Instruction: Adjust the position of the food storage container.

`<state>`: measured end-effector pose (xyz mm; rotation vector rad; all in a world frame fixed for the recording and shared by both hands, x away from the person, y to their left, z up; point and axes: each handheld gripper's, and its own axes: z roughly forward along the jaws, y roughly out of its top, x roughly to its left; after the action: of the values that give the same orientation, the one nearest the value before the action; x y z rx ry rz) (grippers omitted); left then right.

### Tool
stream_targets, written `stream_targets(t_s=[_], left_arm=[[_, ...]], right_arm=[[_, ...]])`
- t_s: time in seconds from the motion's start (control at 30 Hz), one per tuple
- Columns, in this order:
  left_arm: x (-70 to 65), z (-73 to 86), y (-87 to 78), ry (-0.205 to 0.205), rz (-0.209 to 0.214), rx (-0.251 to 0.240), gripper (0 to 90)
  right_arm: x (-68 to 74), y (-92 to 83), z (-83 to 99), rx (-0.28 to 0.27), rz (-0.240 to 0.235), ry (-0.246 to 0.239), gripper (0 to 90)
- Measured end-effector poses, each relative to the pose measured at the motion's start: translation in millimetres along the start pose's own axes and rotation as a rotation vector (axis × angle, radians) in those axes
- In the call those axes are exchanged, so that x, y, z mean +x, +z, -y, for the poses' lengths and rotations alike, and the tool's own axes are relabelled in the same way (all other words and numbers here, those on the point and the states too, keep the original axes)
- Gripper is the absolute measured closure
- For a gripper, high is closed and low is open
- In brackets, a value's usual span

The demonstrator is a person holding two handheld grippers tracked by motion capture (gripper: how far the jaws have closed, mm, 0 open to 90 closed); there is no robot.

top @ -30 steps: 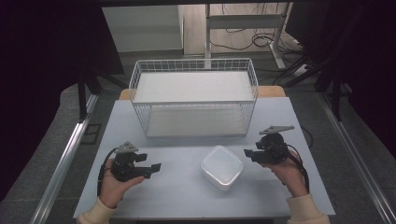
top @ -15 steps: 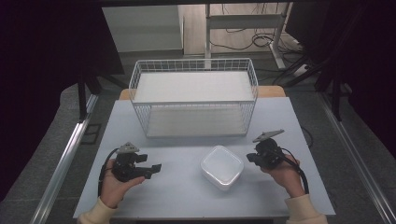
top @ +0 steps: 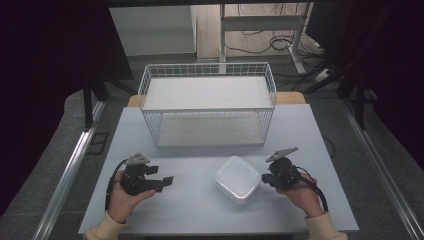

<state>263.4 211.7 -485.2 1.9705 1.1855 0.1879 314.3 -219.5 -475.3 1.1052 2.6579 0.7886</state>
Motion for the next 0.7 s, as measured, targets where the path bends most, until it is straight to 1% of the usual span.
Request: stream_targets(t_s=[0.07,0.1,0.2,0.23,0.27,0.33,0.37,0.4,0.47,0.7], left_arm=[[0.3,0.1,0.1,0.0,0.0,0.001,23.6],[0.3,0.1,0.1,0.0,0.0,0.001,23.6],[0.6,0.4,0.5,0.003,0.0,0.008,23.6],[0.6,0.4,0.5,0.003,0.0,0.008,23.6],[0.4,0.4,0.6,0.003,0.001,0.007,23.6],[0.1,0.5,0.7,0.003,0.001,0.008,23.5],[0.1,0.5,0.7,0.003,0.001,0.008,23.5],[0.2,0.5,0.9,0.004,0.002,0.008,23.6],[0.2,0.7,1.2,0.003,0.003,0.009,23.6],[0.5,0.9,1.4,0.002,0.003,0.009,23.5]], right_arm=[[3.8,-1.4,1.1,0.001,-0.015,-0.009,89.0],[3.8,-1.4,1.1,0.001,-0.015,-0.009,89.0],[11.8,-0.8,1.4,0.006,-0.031,-0.03,89.0],[11.8,-0.8,1.4,0.006,-0.031,-0.03,89.0],[16.1,-0.2,1.1,0.003,-0.044,-0.041,89.0],[20.9,0.6,0.2,0.003,-0.054,-0.047,89.0],[20.9,0.6,0.2,0.003,-0.054,-0.047,89.0],[25.4,2.0,-0.9,0.004,-0.062,-0.06,89.0],[29.4,3.5,-2.2,0.005,-0.069,-0.067,89.0],[37.0,9.3,-3.8,0.005,-0.085,-0.082,89.0]])
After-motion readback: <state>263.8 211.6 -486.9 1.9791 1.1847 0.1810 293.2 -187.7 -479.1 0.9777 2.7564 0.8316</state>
